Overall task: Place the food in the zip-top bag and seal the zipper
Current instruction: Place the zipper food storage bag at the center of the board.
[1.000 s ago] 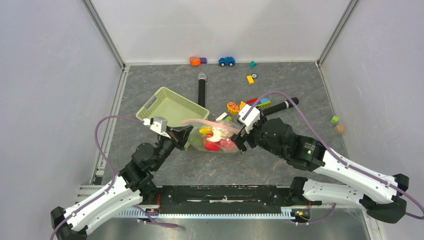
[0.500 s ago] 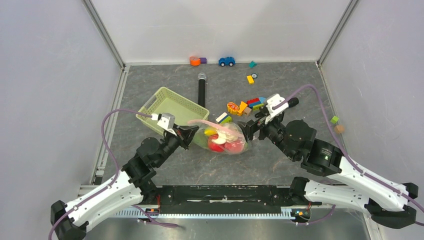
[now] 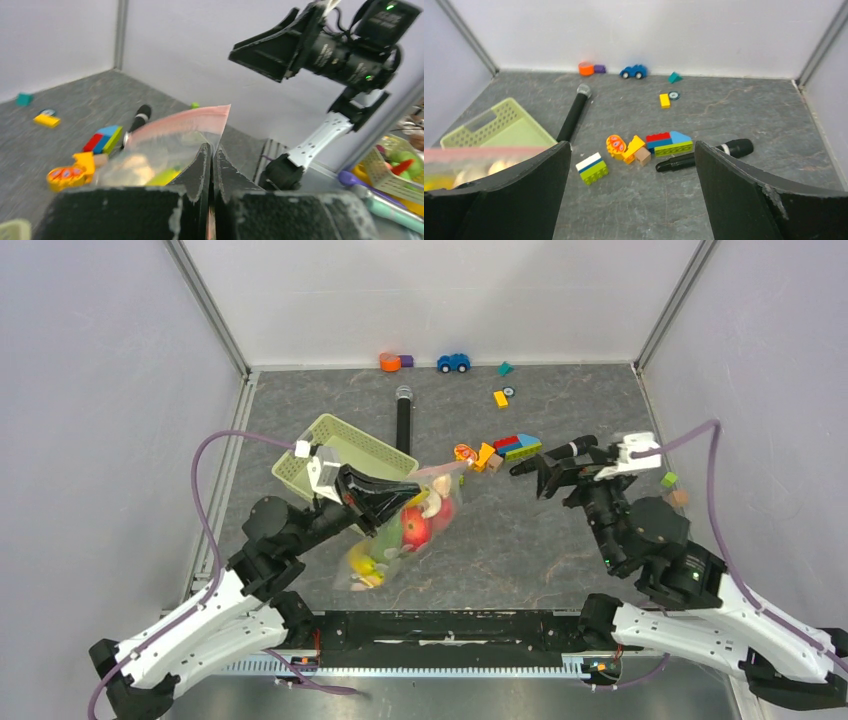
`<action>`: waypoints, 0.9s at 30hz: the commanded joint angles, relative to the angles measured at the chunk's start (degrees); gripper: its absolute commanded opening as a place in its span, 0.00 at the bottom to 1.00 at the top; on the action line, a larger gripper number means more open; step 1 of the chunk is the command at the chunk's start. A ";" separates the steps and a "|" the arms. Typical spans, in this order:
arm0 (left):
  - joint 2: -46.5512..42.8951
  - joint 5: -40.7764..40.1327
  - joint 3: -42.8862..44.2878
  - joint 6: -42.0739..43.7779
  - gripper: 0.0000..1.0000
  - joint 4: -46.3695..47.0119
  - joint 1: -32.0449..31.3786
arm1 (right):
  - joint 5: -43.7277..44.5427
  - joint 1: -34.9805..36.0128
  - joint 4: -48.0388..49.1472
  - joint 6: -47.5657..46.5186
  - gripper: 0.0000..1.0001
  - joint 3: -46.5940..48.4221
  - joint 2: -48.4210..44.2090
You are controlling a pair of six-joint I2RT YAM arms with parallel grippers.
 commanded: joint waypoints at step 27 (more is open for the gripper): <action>75.69 16.68 42.89 -23.01 0.08 17.23 0.18 | 21.55 -0.21 6.73 -7.43 0.98 -3.30 -9.60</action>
